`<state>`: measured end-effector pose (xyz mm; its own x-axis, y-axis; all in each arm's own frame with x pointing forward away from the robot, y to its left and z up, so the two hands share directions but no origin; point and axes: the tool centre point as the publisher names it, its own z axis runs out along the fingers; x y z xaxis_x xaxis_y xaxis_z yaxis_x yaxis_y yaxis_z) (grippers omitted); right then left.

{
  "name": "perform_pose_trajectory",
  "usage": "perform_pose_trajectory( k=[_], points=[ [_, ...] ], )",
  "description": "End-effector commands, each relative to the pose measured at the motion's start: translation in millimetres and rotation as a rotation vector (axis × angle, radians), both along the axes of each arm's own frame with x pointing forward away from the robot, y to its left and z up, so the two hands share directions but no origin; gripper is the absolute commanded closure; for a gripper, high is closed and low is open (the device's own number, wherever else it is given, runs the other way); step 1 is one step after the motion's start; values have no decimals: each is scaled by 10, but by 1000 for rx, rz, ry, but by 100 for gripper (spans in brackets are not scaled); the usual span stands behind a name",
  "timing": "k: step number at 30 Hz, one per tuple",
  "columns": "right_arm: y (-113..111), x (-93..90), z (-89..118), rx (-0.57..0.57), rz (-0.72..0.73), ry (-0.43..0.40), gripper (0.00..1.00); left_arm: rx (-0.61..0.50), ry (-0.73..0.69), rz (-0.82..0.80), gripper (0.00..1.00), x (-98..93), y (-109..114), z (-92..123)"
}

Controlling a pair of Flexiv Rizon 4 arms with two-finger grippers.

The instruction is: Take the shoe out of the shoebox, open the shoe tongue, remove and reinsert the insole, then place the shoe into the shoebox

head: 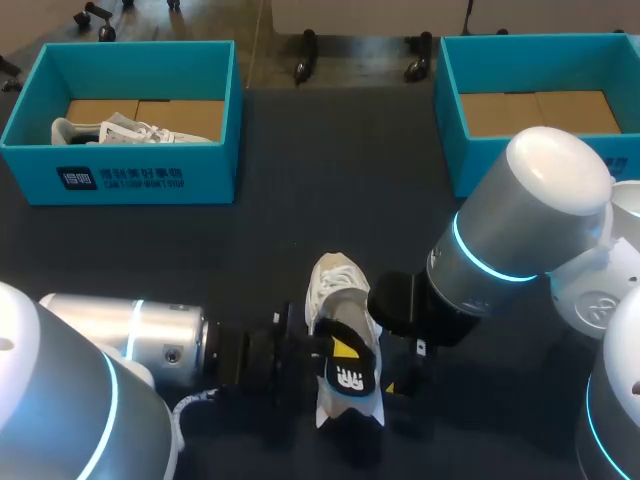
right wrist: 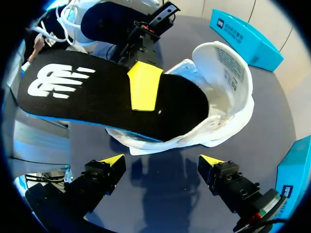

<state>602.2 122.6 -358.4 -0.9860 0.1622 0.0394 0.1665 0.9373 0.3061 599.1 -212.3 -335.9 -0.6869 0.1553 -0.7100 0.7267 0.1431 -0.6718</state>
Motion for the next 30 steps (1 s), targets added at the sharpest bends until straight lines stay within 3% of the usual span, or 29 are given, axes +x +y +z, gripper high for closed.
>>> perform_pose_trajectory(
  k=[1,14,20,22,24,30],
  points=[
    [-7,-15,-13,3,0,-3,0,23,-14,21,100,43,-65,-71],
    [-7,-15,-13,3,0,-3,0,69,-40,75,100,131,-95,-124],
    [-7,-15,-13,3,0,-3,0,30,15,52,100,97,-71,-76],
    [-7,-15,-13,3,0,-3,0,30,12,54,81,80,-56,-41],
    [-7,-15,-13,3,0,-3,0,20,19,51,73,58,-42,-4],
    [-7,-15,-13,3,0,-3,0,-11,54,31,76,-3,-38,56]
  ],
)
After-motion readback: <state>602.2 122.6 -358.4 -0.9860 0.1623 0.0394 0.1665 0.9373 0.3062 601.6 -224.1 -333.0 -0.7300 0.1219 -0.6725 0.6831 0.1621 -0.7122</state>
